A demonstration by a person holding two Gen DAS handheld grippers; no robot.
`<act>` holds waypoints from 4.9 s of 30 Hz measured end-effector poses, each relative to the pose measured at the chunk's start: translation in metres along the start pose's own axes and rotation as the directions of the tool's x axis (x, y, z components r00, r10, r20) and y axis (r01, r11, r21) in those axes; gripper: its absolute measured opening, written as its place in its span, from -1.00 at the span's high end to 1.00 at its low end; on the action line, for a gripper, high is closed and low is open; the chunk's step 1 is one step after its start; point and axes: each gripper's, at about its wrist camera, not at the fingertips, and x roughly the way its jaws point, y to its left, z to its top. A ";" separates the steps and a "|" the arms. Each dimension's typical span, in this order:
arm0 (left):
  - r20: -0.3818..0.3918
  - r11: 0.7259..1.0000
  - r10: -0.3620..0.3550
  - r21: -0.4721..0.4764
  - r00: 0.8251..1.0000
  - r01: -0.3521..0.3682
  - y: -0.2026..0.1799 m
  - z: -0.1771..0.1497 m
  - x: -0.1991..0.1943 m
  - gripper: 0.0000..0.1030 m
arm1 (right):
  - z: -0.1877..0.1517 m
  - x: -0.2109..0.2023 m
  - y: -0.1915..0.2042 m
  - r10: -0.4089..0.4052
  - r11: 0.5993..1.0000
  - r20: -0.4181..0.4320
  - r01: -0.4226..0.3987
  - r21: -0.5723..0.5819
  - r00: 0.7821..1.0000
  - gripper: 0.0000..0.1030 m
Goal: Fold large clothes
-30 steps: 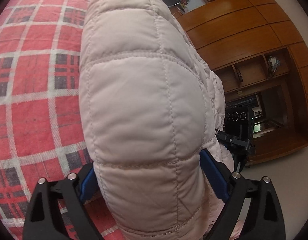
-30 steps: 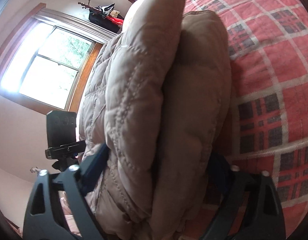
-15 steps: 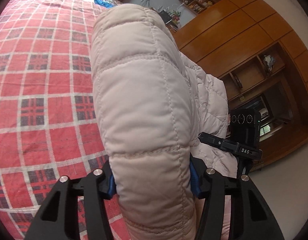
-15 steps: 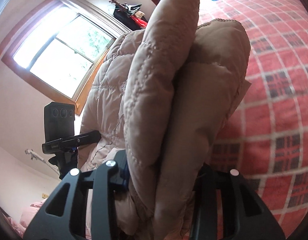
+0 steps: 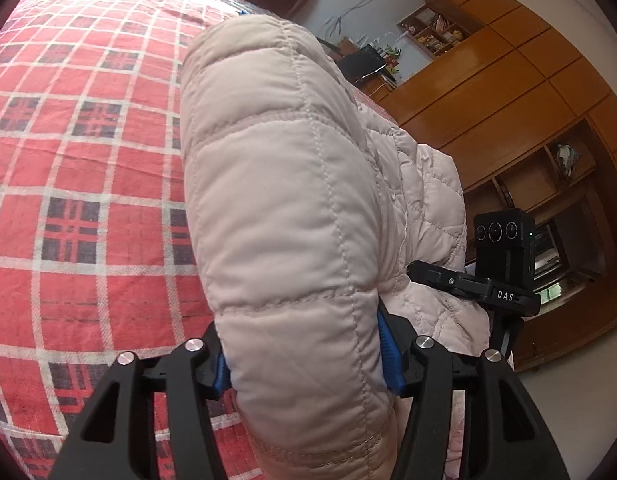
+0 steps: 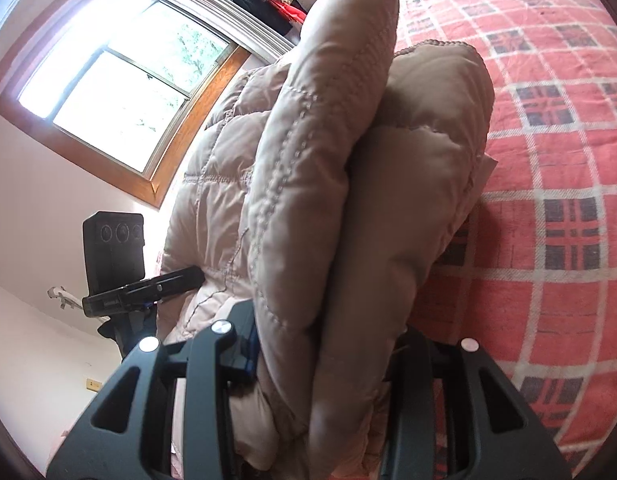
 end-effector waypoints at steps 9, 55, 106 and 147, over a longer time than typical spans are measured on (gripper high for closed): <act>0.015 0.999 0.037 -0.003 0.999 -0.036 0.006 -0.003 0.014 -0.56 | 0.009 -0.005 -0.034 0.034 0.995 -0.042 -0.030 0.096 0.999 -0.08; 0.293 0.695 0.688 -0.002 0.664 -0.719 -0.112 -0.171 -0.097 -0.85 | -0.197 -0.082 0.130 -0.686 0.701 0.272 0.713 -0.001 0.675 -0.89; 0.396 0.633 0.715 -0.017 0.576 -0.774 -0.156 -0.244 -0.142 -0.86 | -0.261 -0.113 0.168 -0.697 0.671 0.353 0.741 0.014 0.624 -0.89; 0.392 0.636 0.714 -0.016 0.580 -0.772 -0.154 -0.243 -0.141 -0.86 | -0.260 -0.109 0.167 -0.703 0.668 0.340 0.744 0.016 0.625 -0.89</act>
